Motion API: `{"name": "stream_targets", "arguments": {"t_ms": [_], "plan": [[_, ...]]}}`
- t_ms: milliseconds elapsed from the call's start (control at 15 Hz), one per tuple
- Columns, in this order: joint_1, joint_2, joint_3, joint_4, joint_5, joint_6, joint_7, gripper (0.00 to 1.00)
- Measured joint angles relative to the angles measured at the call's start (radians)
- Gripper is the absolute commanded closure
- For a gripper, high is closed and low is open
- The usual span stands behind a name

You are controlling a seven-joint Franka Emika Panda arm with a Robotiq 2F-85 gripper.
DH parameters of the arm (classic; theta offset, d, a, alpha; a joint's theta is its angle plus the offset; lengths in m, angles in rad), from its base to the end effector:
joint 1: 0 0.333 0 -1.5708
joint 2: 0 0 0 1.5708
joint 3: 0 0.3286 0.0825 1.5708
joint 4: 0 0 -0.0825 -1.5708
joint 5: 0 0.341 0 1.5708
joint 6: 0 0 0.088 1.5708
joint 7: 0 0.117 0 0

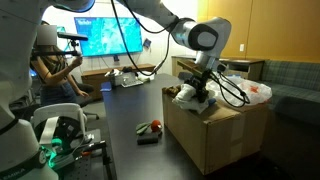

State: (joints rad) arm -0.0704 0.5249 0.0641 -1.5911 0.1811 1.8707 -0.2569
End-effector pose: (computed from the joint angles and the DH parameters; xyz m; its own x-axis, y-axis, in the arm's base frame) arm 0.6282 0.0060 0.3371 0.9627 0.1904 -0.1924 0.1414 -0.9598 -0.2424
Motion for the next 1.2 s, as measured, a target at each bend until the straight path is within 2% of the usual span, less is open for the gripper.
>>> {"name": "stream_targets", "arguments": {"t_ms": [800,1200], "plan": [[0.02,0.015,0.057,0.081,0.001,0.006,-0.147,0.99],[-0.018,-0.041,0.057,0.055,0.037,0.038,-0.211,0.99]]}}
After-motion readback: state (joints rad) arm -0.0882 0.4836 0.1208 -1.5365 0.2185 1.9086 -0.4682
